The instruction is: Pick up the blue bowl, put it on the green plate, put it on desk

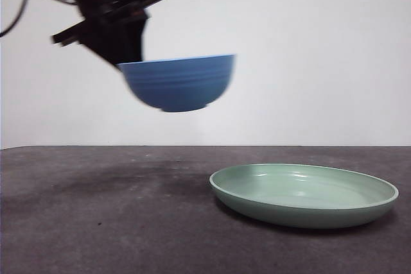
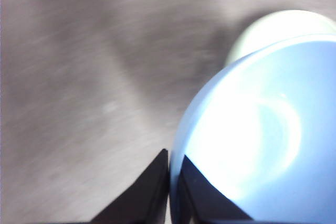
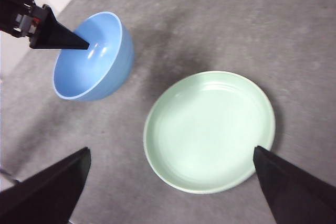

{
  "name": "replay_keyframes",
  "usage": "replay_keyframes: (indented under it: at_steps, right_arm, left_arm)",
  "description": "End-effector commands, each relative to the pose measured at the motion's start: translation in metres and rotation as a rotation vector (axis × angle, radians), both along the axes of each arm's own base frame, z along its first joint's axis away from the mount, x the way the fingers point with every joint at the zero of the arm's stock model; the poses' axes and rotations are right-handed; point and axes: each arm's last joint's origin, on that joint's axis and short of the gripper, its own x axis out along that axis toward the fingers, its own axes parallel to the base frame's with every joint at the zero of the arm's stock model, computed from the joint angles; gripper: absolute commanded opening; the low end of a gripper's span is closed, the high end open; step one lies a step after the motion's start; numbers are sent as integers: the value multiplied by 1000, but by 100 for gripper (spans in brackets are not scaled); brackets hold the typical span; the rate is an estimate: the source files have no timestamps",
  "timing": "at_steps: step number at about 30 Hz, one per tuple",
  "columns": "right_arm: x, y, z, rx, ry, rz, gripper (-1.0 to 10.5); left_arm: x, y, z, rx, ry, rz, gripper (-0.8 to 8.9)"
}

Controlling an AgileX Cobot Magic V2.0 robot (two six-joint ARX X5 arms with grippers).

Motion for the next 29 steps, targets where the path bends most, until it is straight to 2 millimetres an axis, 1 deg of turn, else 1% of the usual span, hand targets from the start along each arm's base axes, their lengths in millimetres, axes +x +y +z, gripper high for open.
replay_keyframes:
  at_steps: [1,4,8,14,16,18,21,23,29]
  right_arm:
    - [-8,-2,11,-49,-27,-11,495]
    - [-16,-3,17,-70,-21,-19,495]
    - [-21,-3,22,-73,-6,-19,496]
    - [-23,-3,21,-83,13,-12,495]
    - [-24,-3,21,-85,12,-10,495]
    - [-23,-3,21,-85,11,-10,496]
    - [-23,-3,21,-85,12,-10,495]
    - [-23,-3,21,-85,12,-10,496]
    - [-23,-3,22,-84,-1,-10,495]
  left_arm:
    - [0,-24,-3,5,3,-46,14]
    - [-2,-47,-8,9,19,-91,14]
    - [3,-78,-23,28,46,-150,14]
    - [19,-123,-47,63,57,-225,14]
    - [27,-138,-58,123,60,-244,14]
    - [34,-149,-69,147,75,-255,14]
    - [42,-157,-79,151,80,-254,14]
    - [43,-158,-83,153,85,-253,14]
    - [41,-160,-84,157,90,-262,20]
